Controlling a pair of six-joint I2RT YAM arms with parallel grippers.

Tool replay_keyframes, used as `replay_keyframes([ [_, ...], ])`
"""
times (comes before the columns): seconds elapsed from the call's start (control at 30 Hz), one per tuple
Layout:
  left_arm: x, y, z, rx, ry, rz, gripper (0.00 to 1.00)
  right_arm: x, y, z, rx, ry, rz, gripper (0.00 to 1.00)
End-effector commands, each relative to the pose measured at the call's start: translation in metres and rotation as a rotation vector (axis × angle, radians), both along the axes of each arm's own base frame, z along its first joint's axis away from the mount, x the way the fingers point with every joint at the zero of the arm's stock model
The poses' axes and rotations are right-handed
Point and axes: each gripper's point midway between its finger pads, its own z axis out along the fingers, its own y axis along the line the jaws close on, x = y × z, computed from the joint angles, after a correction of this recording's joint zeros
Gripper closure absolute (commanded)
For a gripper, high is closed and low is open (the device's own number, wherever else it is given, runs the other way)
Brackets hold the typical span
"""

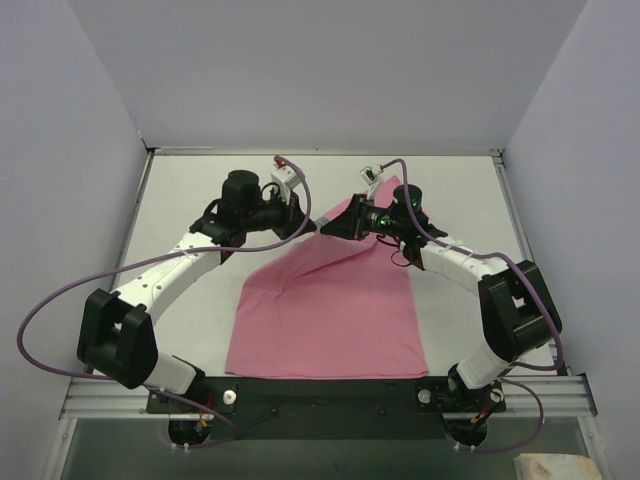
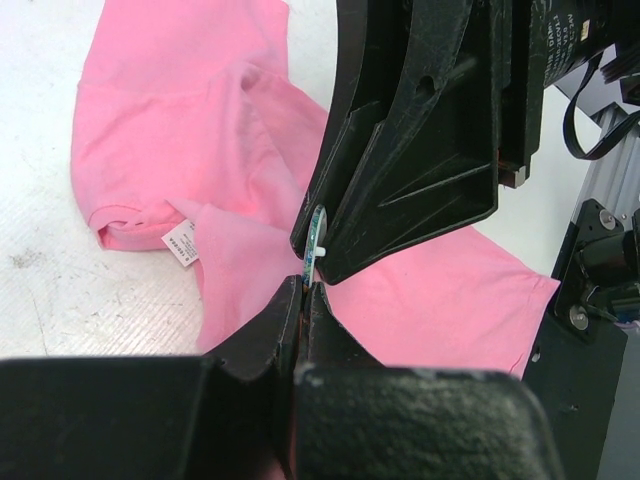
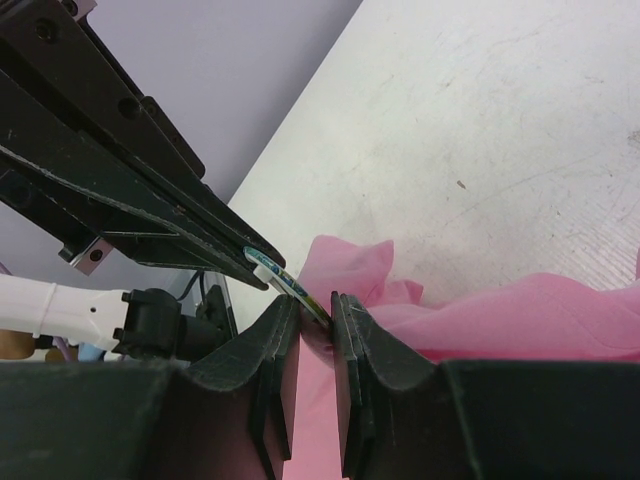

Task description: Pin the brooch onto the clothing

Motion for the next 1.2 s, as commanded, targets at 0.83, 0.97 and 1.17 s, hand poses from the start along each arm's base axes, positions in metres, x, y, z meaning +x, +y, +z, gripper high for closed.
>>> replay_keyframes([
  [0.83,-0.005,-0.002,-0.012,-0.11,0.062,-0.044,1.0,0.004,0.0,0.052,0.171,-0.194,0.007,0.89],
  [0.97,-0.005,-0.001,-0.014,-0.111,0.063,-0.042,1.0,0.004,-0.001,0.052,0.181,-0.187,0.007,0.89],
  [1.17,0.0,0.005,-0.012,-0.114,0.055,-0.013,1.0,0.003,-0.003,0.055,0.182,-0.201,0.005,0.63],
])
